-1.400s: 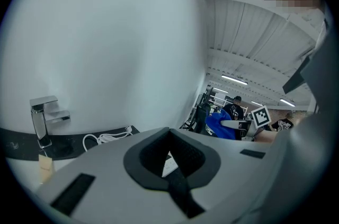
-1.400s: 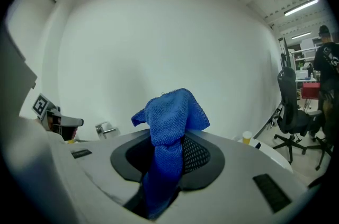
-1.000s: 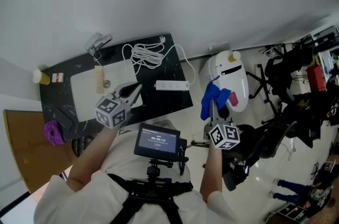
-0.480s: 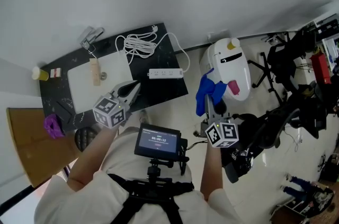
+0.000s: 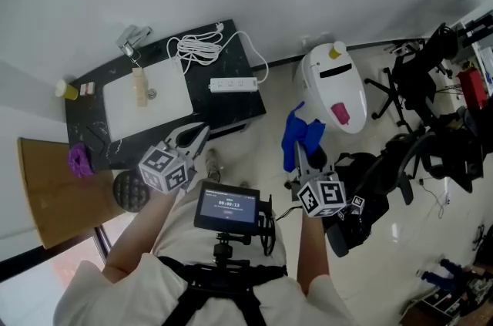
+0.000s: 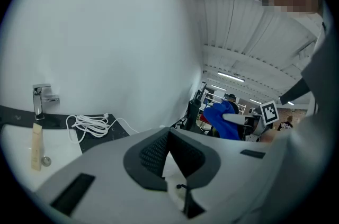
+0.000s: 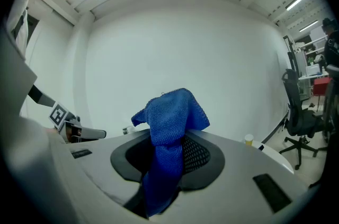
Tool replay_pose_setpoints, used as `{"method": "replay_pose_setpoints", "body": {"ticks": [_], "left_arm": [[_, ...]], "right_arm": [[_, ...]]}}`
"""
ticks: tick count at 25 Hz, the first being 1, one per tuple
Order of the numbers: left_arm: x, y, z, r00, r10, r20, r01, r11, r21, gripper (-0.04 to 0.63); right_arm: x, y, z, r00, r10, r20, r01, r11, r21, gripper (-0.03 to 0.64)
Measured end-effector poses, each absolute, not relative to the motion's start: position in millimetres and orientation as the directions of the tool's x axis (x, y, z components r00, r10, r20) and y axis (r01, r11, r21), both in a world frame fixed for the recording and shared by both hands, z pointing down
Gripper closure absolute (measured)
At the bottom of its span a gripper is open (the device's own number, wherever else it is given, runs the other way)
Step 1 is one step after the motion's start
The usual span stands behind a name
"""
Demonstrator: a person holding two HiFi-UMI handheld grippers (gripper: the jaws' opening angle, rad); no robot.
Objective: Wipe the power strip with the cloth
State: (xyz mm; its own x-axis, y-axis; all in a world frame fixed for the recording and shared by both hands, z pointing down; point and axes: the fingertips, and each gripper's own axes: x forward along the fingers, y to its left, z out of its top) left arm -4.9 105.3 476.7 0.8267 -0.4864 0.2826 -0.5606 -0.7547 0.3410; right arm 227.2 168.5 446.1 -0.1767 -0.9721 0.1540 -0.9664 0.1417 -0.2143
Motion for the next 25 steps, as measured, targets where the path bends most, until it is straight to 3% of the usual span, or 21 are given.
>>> {"method": "replay_pose_setpoints", "body": {"ticks": [12,18,25], "left_arm": [[-28.2,262.1,483.1,0.751,-0.604,0.268,-0.658,-0.644,0.391,0.595],[-60.1,287.0,474.9,0.697,-0.671,0.252,-0.707,-0.583,0.400,0.595],[-71.0,287.1,470.8,0.710,-0.655,0.259,-0.695,-0.593,0.407,0.595]], "right_arm": [[237.2,318.4,448.0,-0.229,-0.962,0.151,-0.958,0.196,-0.208,0.512],[230.1,350.9,450.6,-0.247,-0.957,0.155,-0.956,0.214,-0.200,0.512],[205.1,362.9,442.6,-0.252,-0.956,0.147,-0.953,0.219,-0.211,0.512]]}}
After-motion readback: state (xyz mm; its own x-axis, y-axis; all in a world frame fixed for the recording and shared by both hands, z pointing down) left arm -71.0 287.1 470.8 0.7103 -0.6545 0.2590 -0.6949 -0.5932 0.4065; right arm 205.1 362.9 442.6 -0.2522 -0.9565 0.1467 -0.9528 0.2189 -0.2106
